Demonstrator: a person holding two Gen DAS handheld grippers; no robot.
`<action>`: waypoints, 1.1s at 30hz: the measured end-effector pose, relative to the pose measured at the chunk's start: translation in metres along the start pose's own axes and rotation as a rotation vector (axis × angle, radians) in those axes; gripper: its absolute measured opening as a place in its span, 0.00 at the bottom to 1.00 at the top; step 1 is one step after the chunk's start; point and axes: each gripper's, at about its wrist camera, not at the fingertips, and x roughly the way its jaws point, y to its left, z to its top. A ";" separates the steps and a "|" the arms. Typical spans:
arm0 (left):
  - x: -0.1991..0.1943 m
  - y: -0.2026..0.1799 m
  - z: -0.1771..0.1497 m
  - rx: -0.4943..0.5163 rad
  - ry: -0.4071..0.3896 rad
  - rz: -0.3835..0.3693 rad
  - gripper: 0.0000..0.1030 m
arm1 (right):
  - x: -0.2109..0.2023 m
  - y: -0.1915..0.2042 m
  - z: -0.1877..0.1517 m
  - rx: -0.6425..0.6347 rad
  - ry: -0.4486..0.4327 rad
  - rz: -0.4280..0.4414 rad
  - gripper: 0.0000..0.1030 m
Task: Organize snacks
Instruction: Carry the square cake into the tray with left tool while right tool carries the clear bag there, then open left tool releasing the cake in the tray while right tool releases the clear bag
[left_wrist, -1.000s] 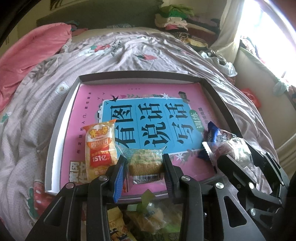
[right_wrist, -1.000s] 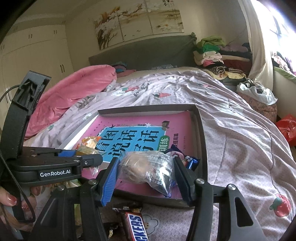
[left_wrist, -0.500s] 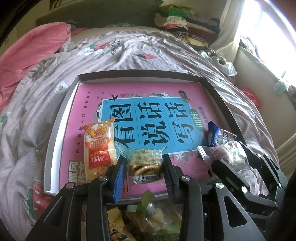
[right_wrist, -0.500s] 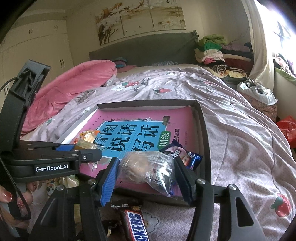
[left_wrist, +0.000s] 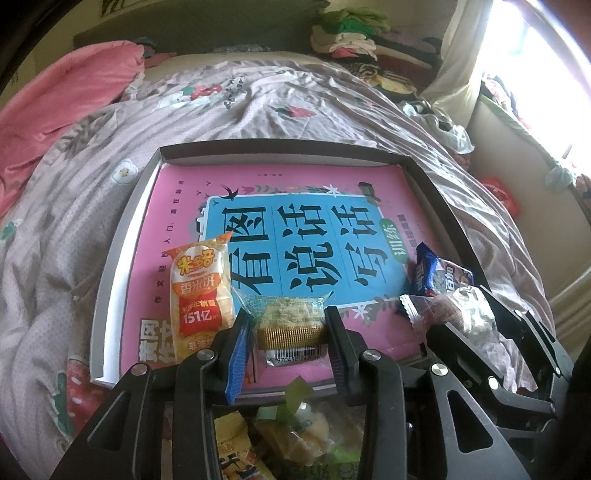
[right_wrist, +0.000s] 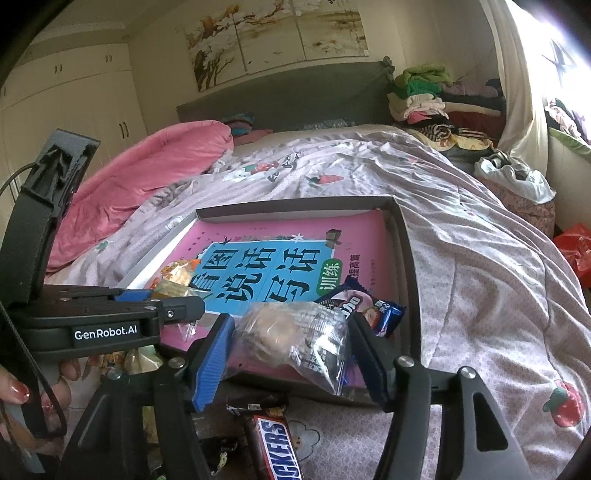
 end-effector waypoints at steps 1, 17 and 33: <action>0.000 0.000 0.000 0.000 0.000 0.001 0.39 | 0.000 0.000 0.000 0.002 0.001 0.000 0.62; -0.017 0.008 0.003 -0.026 -0.027 -0.009 0.49 | -0.012 -0.007 0.004 0.033 -0.038 -0.006 0.66; -0.043 0.026 0.003 -0.088 -0.073 -0.019 0.68 | -0.030 -0.017 0.009 0.086 -0.094 -0.014 0.72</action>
